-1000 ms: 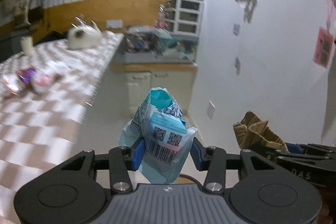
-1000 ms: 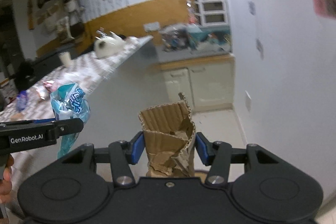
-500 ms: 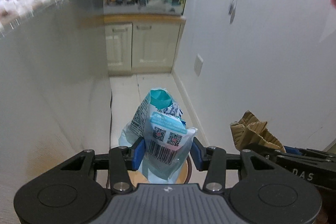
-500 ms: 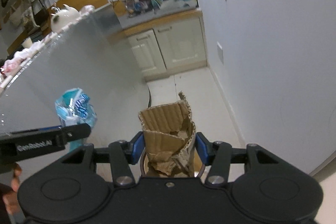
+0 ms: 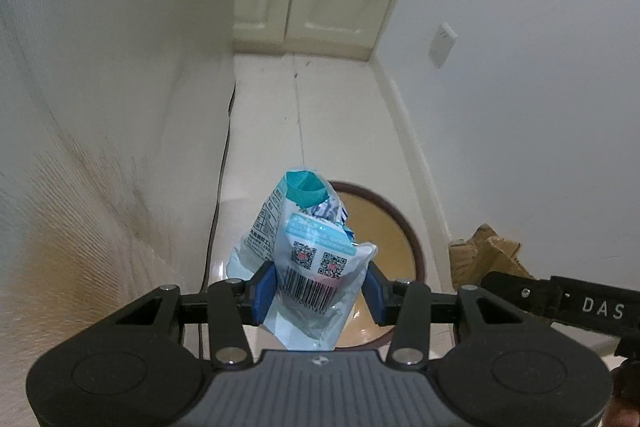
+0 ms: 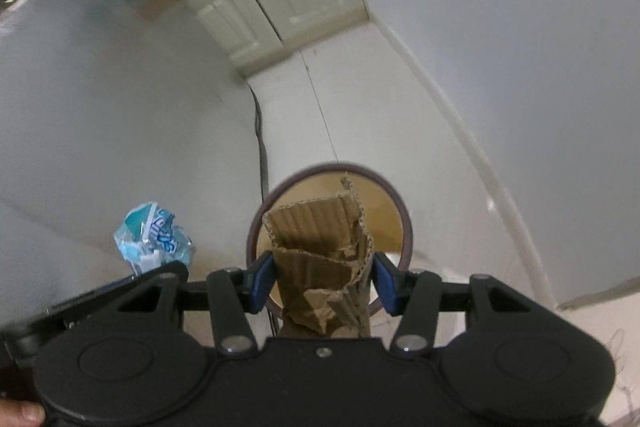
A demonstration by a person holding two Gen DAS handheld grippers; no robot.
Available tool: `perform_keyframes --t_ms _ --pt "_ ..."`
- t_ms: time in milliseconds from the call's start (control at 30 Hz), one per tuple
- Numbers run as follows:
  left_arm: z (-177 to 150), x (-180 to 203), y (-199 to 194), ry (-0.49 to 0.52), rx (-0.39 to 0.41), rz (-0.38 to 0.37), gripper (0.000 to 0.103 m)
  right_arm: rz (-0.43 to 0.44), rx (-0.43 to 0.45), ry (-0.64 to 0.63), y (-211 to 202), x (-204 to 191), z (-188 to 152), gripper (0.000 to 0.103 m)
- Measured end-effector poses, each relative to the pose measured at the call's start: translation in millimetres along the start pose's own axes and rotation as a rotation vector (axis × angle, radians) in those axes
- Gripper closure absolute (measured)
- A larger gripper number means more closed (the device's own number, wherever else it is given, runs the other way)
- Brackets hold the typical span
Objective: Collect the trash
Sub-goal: 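Lift the cardboard box and snack bag and carry both over the trash bin, then open the left tool to drop the snack bag while the right tool drops the cardboard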
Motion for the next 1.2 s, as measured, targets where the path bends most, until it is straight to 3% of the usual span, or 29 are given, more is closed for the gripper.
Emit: perform_keyframes --t_ms 267,533,833,1000,1067,1200 --pt "-22 -11 63 -0.014 -0.070 -0.009 0.056 -0.017 -0.101 0.053 85 0 -10 0.050" --pt "-44 -14 106 0.007 -0.156 -0.021 0.056 -0.073 -0.181 0.039 141 12 -30 0.049" --pt "-43 -2 126 0.107 -0.147 -0.034 0.056 -0.071 -0.179 0.021 161 15 -40 0.047" --pt "-40 8 127 0.107 -0.111 -0.097 0.056 -0.050 -0.138 -0.015 158 8 -29 0.046" --pt "-39 11 128 0.105 -0.099 -0.115 0.053 -0.043 -0.134 -0.008 157 7 -25 0.046" --pt "-44 12 129 0.107 -0.110 -0.101 0.037 -0.043 -0.130 -0.025 157 10 -19 0.045"
Point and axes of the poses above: each gripper's, at about its wrist camera, not at the fingertips, and y roughly the way its jaws point, x to its right, z to its top, the point moved 4 cm from there along y, roughly the way its jaws point, and after that the axes turned 10 degrees about x, right-handed, at the moved point
